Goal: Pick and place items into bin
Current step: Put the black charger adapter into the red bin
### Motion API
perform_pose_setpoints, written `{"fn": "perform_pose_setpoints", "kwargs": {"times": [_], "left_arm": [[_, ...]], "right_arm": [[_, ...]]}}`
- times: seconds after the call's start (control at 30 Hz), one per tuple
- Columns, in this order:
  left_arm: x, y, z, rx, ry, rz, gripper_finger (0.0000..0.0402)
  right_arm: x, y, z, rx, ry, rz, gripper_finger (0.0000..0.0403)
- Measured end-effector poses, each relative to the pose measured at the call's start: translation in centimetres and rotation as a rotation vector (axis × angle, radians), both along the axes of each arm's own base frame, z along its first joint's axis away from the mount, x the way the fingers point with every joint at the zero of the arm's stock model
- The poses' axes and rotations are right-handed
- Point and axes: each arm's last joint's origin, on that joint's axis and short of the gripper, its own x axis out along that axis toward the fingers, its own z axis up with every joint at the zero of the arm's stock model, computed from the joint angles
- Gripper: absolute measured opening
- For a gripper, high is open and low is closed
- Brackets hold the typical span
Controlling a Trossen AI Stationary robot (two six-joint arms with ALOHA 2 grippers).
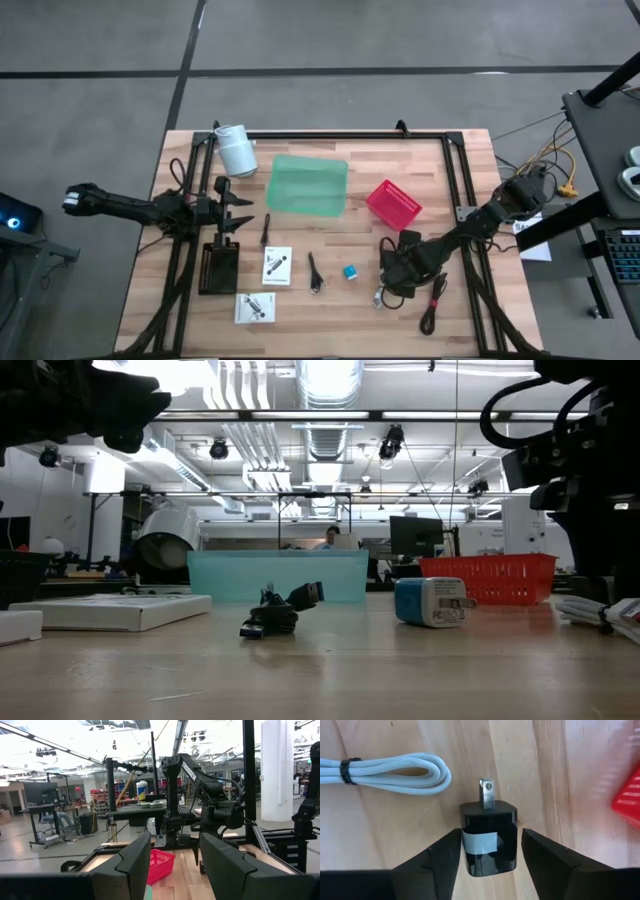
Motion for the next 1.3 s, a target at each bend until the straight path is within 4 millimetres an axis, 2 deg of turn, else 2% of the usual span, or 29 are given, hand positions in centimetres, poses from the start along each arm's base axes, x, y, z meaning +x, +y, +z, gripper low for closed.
{"fn": "perform_pose_setpoints", "kwargs": {"times": [0.27, 0.63, 1.3], "left_arm": [[0.0, 0.0, 0.0, 0.000, -0.002, 0.000, 0.0157], [0.0, 0.0, 0.0, 0.000, -0.002, 0.000, 0.0157], [0.0, 0.0, 0.0, 0.000, 0.000, 0.000, 0.0157]], "right_arm": [[0.0, 0.0, 0.0, -0.002, 0.001, 0.006, 0.0131], [0.5, -0.2, 0.5, -0.003, -0.006, 0.018, 0.0136], [2.8, -2.7, 5.7, -0.225, 0.033, 0.025, 0.0136]]}}
